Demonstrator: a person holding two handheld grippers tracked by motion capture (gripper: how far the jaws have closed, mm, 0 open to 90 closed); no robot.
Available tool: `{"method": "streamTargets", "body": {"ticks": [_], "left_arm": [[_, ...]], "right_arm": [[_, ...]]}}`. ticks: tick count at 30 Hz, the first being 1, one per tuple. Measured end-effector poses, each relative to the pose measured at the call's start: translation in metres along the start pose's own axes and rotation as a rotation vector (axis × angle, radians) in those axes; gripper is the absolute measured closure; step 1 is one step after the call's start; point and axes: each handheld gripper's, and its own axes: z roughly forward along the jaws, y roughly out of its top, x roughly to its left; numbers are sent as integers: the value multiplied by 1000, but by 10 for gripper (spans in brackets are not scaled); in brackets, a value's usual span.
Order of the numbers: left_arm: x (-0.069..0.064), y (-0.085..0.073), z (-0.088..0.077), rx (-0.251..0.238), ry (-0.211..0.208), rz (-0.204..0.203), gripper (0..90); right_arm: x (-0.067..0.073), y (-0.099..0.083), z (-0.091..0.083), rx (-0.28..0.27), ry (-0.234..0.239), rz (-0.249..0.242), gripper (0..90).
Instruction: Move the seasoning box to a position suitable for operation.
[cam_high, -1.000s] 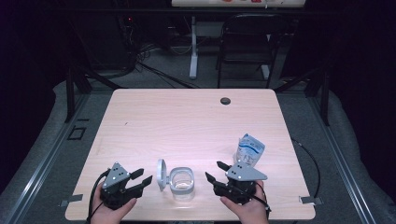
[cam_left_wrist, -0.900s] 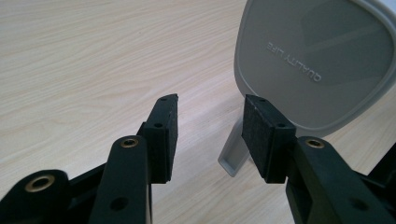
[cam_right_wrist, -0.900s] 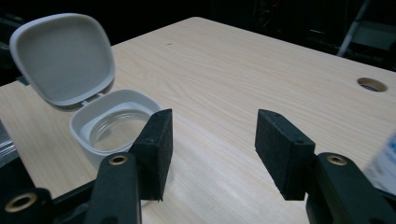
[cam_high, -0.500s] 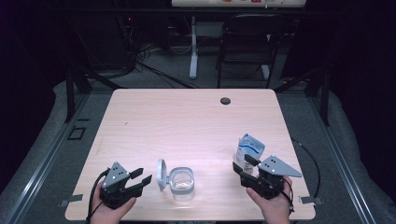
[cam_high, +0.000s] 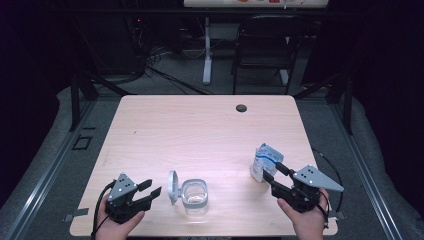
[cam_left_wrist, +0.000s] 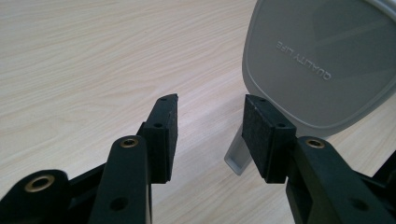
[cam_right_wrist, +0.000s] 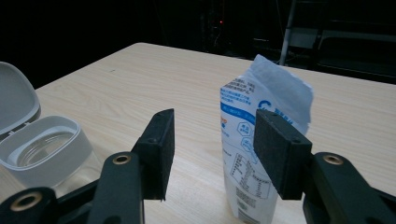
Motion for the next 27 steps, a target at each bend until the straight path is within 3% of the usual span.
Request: {"method": "streamTargets", "body": {"ticks": [12,23,27], "left_arm": [[3,0,-1,4,5,-5,566],[4,-1,0,3,8,-9,564],[5,-2,-1,2,10,-14,564]], "right_arm": [[-16,-6,-1,7,-45,45,440],[-28,-22,18,76,-78,55,384],[-33,-25,25,97,-67,73,362]]}}
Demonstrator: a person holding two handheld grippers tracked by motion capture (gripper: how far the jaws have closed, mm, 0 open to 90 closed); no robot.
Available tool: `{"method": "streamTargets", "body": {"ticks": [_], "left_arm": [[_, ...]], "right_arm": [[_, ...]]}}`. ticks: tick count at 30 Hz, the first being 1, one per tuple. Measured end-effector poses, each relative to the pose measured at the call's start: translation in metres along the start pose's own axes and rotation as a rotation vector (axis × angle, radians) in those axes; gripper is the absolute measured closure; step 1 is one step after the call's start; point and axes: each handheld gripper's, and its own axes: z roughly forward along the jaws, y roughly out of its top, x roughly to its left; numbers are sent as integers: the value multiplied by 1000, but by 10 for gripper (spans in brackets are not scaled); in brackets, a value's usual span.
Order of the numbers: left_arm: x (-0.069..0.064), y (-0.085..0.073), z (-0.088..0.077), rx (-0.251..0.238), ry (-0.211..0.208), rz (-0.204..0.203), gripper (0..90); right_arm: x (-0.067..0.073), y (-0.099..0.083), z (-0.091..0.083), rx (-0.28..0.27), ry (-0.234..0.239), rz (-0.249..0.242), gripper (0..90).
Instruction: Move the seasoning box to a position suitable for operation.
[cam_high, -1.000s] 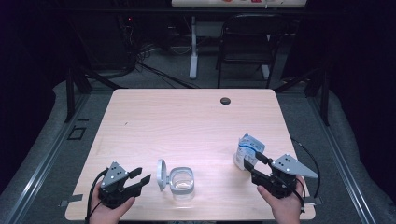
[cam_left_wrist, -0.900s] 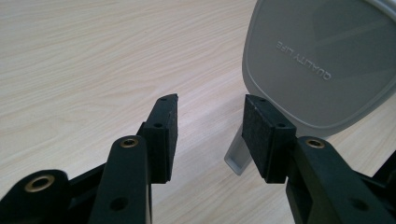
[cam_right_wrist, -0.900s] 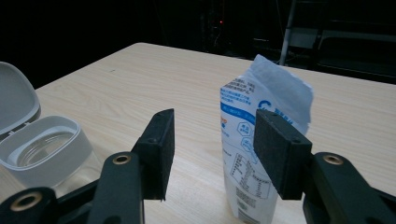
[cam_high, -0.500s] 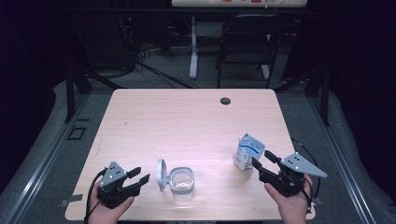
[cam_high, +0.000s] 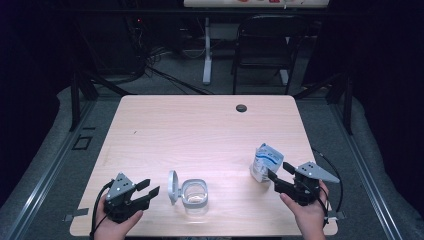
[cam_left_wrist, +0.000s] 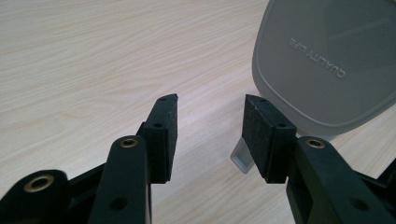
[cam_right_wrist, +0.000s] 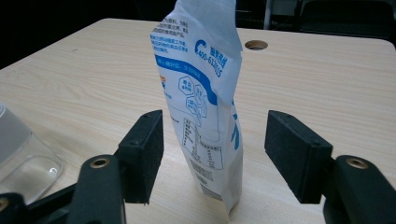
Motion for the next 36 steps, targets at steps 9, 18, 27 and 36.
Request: {"method": "streamTargets", "body": {"ticks": [9,18,27,36], "left_arm": [[0,0,1,2,4,-3,564],[1,-1,2,7,2,2,563],[2,-2,2,3,5,-5,562],[3,-2,2,3,6,-4,562]], "right_arm": [[-4,3,19,35,14,-8,356],[-8,2,32,67,29,15,351],[-12,-1,43,75,46,32,345],[-19,-3,49,92,111,100,318]]}}
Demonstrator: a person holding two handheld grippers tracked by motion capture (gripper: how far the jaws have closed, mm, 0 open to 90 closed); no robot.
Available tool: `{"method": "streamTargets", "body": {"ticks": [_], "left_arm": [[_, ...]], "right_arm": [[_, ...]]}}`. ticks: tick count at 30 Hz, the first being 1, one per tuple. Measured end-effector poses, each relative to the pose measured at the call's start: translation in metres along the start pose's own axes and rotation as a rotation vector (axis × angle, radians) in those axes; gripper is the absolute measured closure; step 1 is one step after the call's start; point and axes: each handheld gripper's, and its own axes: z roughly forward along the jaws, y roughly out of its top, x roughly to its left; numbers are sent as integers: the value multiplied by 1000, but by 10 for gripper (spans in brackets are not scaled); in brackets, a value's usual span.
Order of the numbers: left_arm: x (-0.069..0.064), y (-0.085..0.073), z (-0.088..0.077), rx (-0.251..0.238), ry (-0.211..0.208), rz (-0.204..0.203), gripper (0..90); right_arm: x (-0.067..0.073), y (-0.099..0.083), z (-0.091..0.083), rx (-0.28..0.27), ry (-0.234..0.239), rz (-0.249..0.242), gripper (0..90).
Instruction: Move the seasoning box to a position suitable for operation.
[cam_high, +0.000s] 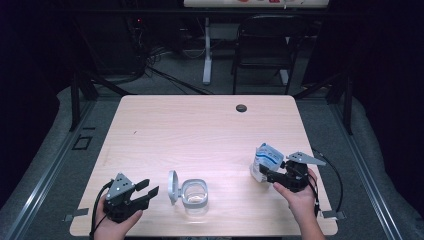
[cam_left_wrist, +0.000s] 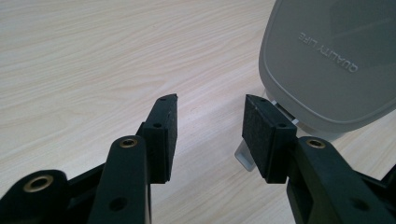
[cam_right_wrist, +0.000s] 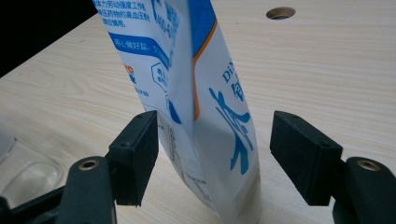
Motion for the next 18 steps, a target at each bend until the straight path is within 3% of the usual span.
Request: {"method": "streamTargets", "body": {"ticks": [10,18], "left_arm": [[0,-1,1,1,0,-3,562],[1,-1,1,5,-1,-5,561]], "right_arm": [[-2,-3,9,27,39,23,300],[-4,-3,9,42,44,31,299]]}}
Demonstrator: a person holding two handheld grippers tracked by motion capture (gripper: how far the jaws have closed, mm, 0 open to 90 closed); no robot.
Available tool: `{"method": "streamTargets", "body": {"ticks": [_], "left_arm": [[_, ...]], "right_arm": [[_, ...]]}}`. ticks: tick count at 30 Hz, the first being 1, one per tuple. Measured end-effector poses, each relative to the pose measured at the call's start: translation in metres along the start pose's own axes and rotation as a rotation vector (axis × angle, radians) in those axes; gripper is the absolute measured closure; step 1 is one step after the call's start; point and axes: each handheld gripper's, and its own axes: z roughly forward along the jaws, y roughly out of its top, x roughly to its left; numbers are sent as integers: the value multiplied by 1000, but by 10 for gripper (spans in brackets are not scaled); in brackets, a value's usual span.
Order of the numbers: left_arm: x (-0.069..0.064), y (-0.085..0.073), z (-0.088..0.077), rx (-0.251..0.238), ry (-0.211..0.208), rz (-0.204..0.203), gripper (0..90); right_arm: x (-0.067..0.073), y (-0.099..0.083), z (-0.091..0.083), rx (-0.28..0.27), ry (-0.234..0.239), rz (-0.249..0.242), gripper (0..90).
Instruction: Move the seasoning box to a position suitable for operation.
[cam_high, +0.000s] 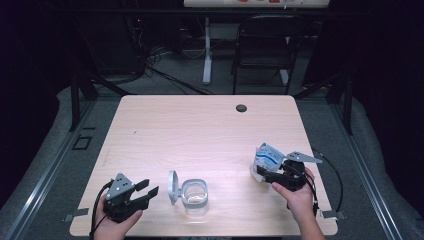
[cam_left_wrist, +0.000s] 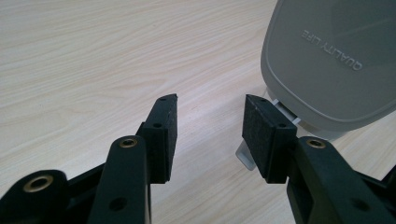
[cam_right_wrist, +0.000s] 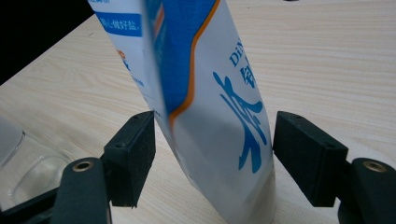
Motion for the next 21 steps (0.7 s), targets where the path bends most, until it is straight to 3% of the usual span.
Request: {"method": "streamTargets", "body": {"ticks": [10,21], "left_arm": [[0,-1,1,5,-1,3,559],[1,-1,1,9,-2,3,558]], "right_arm": [[-4,1,2,24,32,36,280],[-3,-5,11,42,9,19,271]]}}
